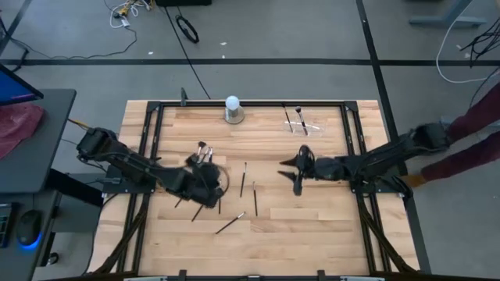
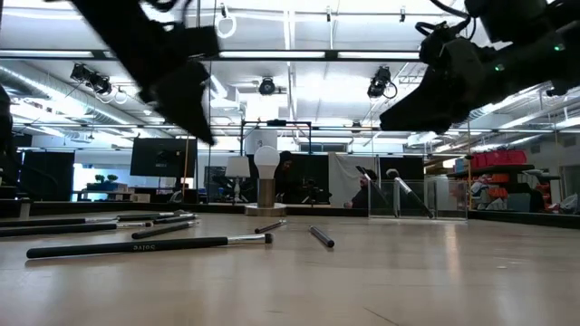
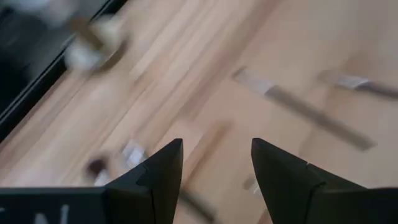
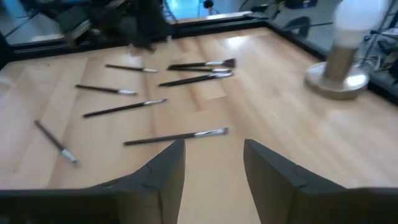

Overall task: Put items in baskets/containers
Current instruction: Put the silver highlighter brush into the transparent organizer

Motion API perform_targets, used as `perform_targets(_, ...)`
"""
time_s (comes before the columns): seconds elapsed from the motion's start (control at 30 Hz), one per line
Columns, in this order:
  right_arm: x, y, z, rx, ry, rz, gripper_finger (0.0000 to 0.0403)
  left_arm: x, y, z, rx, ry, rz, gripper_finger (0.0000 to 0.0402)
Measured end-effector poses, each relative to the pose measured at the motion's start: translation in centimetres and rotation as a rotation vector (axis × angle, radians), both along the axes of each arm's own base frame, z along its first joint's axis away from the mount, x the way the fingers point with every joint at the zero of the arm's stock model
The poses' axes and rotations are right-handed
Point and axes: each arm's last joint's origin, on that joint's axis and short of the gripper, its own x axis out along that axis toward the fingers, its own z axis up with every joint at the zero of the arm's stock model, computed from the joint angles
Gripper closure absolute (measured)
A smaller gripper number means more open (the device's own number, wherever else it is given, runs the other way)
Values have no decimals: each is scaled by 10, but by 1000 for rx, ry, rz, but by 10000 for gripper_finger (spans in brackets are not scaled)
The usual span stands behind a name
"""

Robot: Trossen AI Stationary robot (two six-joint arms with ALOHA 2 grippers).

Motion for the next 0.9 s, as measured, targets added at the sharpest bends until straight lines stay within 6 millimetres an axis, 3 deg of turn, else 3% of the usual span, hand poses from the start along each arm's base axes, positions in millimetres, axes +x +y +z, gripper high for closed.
perform_targets(0.2, 12, 21, -21, 3, -22, 38, 239, -43, 3, -5, 44, -62, 301, 204)
perform_targets(0.43, 23, 24, -27, -49, -113, 61, 239, -85, 34, -42, -117, -202, 394, 204)
perform_targets(0.7, 24, 25, -24, -51, -143, 62, 239, -102, 73, -86, -233, -468, 354, 181)
perform_targets(0.9, 24, 24, -23, -42, -154, 59, 239, -110, 86, -98, -229, -478, 349, 148)
